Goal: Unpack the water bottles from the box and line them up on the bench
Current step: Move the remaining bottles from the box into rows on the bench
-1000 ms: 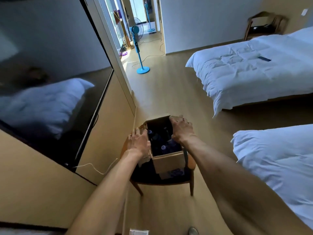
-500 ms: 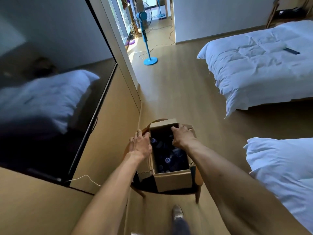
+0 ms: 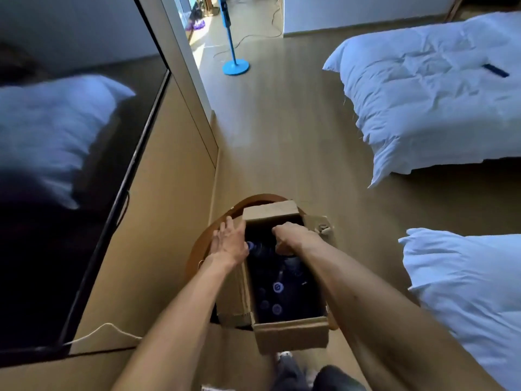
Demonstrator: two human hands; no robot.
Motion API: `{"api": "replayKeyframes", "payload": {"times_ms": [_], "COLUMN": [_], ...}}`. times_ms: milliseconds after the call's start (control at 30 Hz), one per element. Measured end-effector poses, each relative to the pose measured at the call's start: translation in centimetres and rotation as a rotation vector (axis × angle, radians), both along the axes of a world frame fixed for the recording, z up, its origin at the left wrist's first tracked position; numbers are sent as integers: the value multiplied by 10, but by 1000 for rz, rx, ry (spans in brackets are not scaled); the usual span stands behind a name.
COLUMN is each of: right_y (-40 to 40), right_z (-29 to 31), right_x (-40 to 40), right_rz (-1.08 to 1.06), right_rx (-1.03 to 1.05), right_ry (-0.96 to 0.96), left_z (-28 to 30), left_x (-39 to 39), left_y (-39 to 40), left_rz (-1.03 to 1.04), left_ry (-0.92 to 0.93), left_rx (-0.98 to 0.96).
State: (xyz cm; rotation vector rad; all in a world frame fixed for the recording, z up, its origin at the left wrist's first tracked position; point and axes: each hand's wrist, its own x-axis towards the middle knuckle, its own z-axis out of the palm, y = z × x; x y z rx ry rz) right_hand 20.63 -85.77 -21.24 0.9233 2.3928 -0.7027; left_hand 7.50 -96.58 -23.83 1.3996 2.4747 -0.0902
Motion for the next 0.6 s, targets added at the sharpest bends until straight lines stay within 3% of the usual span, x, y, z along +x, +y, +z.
{"api": "replayKeyframes", "payload": {"times_ms": [267, 600], "right_y": [-15, -14], "right_z": [-77, -116], "right_x": [-69, -109], "right_rz": [110, 222], "right_rx": [-72, -31], "right_ry": [16, 32], "left_z": [-49, -86], "left_x": [-38, -61], "left_y": [-18, -21], "left_rz": [138, 245], "left_ry": [-72, -104], "left_rx": [-87, -148]}}
